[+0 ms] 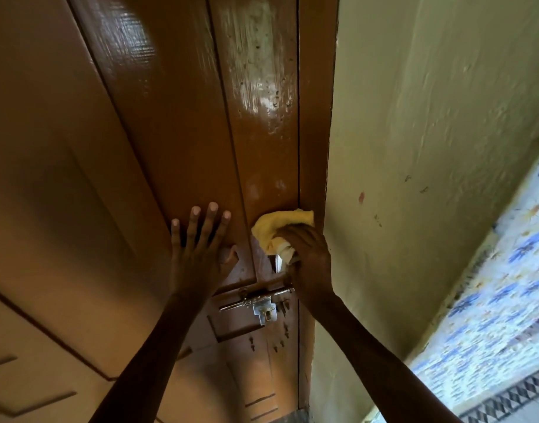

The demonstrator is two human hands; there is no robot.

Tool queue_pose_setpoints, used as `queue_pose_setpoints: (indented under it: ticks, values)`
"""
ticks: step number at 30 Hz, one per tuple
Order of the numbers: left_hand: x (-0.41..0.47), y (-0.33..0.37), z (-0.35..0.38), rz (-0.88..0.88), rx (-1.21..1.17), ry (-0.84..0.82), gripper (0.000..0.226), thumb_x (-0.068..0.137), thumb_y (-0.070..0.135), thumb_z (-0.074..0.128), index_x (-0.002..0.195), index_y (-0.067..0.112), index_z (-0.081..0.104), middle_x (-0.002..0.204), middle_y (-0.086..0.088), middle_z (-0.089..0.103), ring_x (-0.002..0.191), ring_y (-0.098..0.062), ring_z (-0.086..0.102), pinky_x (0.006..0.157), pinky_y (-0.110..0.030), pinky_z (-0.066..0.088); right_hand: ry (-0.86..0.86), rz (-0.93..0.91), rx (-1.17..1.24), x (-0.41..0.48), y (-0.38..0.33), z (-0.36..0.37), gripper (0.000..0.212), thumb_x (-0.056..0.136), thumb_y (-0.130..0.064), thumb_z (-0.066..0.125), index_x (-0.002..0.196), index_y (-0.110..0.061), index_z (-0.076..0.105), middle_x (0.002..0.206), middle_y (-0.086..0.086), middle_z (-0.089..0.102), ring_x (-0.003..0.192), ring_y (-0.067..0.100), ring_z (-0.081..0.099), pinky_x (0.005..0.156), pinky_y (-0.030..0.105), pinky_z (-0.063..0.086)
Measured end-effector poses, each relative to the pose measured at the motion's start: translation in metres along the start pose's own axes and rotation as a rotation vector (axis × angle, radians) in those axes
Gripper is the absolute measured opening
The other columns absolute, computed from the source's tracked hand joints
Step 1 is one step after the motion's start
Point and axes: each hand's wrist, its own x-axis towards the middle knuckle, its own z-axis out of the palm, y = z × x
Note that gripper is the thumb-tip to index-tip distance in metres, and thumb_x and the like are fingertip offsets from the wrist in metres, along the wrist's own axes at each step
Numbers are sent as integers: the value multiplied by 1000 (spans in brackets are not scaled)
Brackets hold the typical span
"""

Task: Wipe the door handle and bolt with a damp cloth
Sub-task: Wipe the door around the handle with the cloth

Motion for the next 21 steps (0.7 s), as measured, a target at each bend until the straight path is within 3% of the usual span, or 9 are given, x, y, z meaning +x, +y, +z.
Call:
queue_pose_setpoints:
  ticks: [2, 6, 9, 11, 15, 16, 19, 21]
  values:
    - [0, 2, -1, -4, -5, -1, 71, 99, 55, 36, 158, 23, 14, 166, -4, -5, 153, -28, -3, 121, -56, 1, -43, 33, 19, 1, -17, 10, 33, 86, -18, 51, 107, -2, 70, 111, 15, 71, 109, 30, 62, 94, 45, 53]
    - [1, 5, -1, -9, -8, 10, 70, 99, 55, 32, 158, 22, 14, 166, -4, -6, 153, -28, -4, 121, -57, 0, -177, -208, -23, 9, -12, 5, 32, 82, -15, 55, 106, -2, 71, 111, 15, 71, 111, 27, 58, 94, 44, 53]
    - [0, 4, 1, -21, 2, 4, 72, 98, 52, 42, 158, 21, 18, 166, -5, -5, 153, -29, -3, 121, -58, 2, -127, -18, 2, 4, 10, -8, 35, 80, 4, 62, 113, -5, 69, 117, 12, 68, 114, 25, 58, 101, 39, 46]
    - [1, 5, 1, -19, 4, 9, 68, 100, 53, 37, 157, 21, 19, 166, -5, -5, 153, -29, -2, 121, -57, 1, -105, 24, 10, 4, -5, 5, 31, 85, -6, 56, 113, -3, 69, 119, 15, 67, 116, 22, 53, 101, 41, 46]
    - [2, 5, -2, -1, -10, 8, 67, 101, 57, 27, 157, 19, 21, 166, -6, -4, 153, -29, -1, 121, -57, 0, -220, -264, -25, 7, -22, 14, 33, 84, -20, 51, 103, -4, 73, 109, 13, 72, 111, 21, 48, 98, 42, 45]
    - [2, 4, -2, 3, -14, 8, 68, 100, 56, 30, 157, 20, 20, 166, -6, -3, 153, -29, -2, 121, -57, 1, -200, -250, -13, 7, -14, 10, 32, 84, -18, 52, 103, -4, 73, 108, 13, 72, 111, 21, 49, 95, 42, 47]
    - [1, 3, -1, -21, -17, 4, 71, 97, 53, 42, 157, 21, 20, 166, -4, -4, 153, -28, -2, 121, -57, 2, -29, 19, 54, -6, 5, 0, 31, 86, -11, 55, 113, -5, 69, 119, 14, 67, 117, 24, 54, 99, 44, 47]
    - [0, 4, -1, -24, -16, 3, 73, 96, 53, 45, 157, 21, 20, 166, -4, -5, 153, -28, -2, 121, -57, 2, -13, 89, 48, -15, 0, 2, 34, 85, -8, 61, 118, -9, 65, 124, 12, 64, 120, 29, 55, 103, 45, 46]
